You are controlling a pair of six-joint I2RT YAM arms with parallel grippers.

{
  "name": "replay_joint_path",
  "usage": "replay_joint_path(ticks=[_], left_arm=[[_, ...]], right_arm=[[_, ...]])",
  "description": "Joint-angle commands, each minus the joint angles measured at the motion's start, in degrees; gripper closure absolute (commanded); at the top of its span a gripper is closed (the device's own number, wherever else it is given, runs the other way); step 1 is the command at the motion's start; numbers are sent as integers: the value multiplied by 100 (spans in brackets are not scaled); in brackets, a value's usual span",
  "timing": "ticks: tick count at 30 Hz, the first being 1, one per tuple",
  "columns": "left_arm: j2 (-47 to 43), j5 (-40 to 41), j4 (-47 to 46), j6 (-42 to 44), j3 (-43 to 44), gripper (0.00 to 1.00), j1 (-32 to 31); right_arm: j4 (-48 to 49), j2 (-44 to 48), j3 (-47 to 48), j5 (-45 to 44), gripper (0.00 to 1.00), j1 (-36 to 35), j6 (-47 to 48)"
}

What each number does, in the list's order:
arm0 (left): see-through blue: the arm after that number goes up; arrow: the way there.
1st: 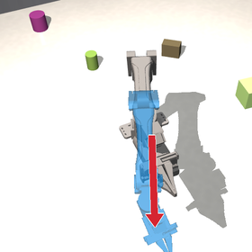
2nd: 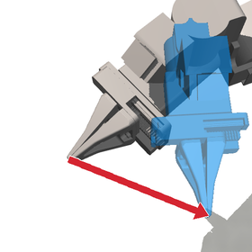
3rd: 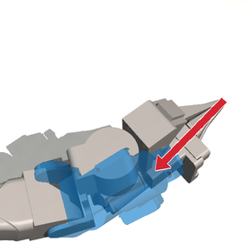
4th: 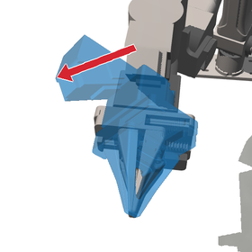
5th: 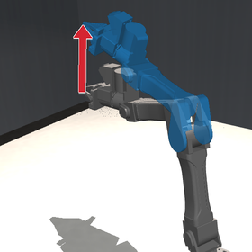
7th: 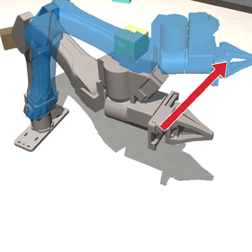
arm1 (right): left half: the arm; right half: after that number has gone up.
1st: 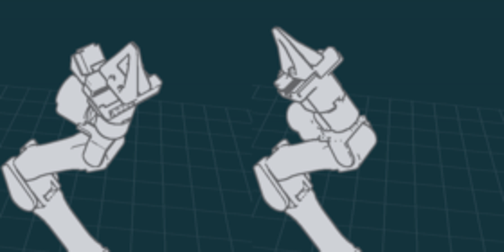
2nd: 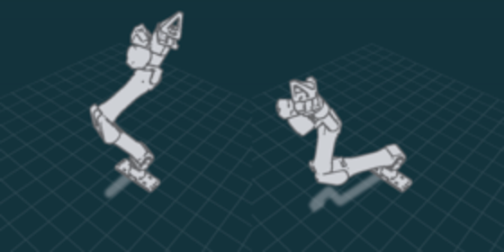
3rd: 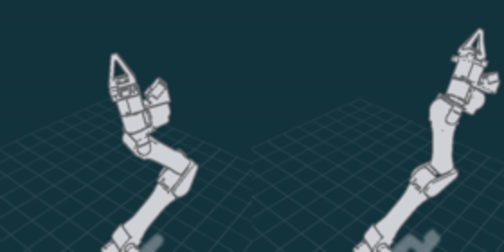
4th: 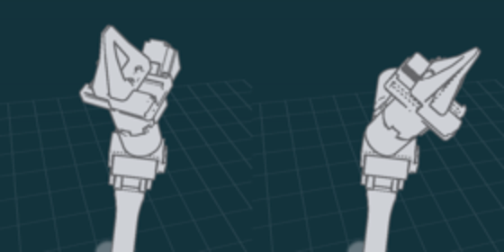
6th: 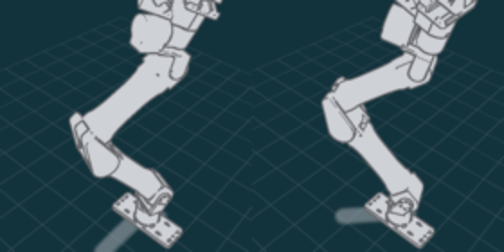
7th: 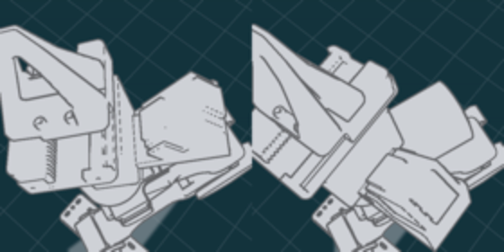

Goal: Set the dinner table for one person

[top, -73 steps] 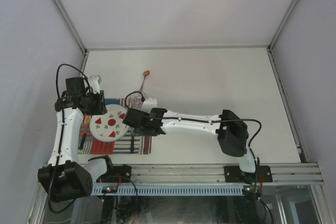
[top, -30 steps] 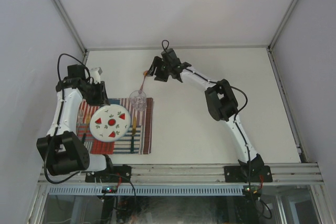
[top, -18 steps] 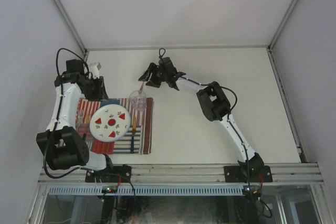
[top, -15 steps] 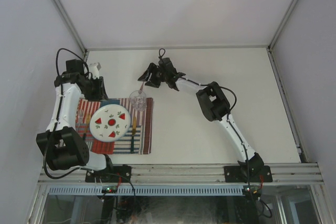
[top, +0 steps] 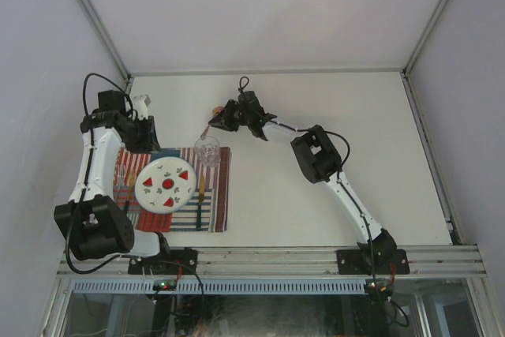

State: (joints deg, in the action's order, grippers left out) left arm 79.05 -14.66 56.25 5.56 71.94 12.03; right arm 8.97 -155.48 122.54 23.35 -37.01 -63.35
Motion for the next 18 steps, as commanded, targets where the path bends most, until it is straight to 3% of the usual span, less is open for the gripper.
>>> replay_joint_path(ticks=[1,13,15,18], left_arm=[[-222,40,-80,-47,-149,62,49],[-360,111,-147,-119,-304,62,45],[-324,-18,-178,-70,-340,62,45],[-106,-274,-250,-53,-363,62,45]], right_arm=[[19,-219,226,-22,97,-60,-186],[40,-30,-31,-176,100,25,-166],[87,-35,-50,-68,93,74,-217],[-70,93,-129,36,71,151,-128]])
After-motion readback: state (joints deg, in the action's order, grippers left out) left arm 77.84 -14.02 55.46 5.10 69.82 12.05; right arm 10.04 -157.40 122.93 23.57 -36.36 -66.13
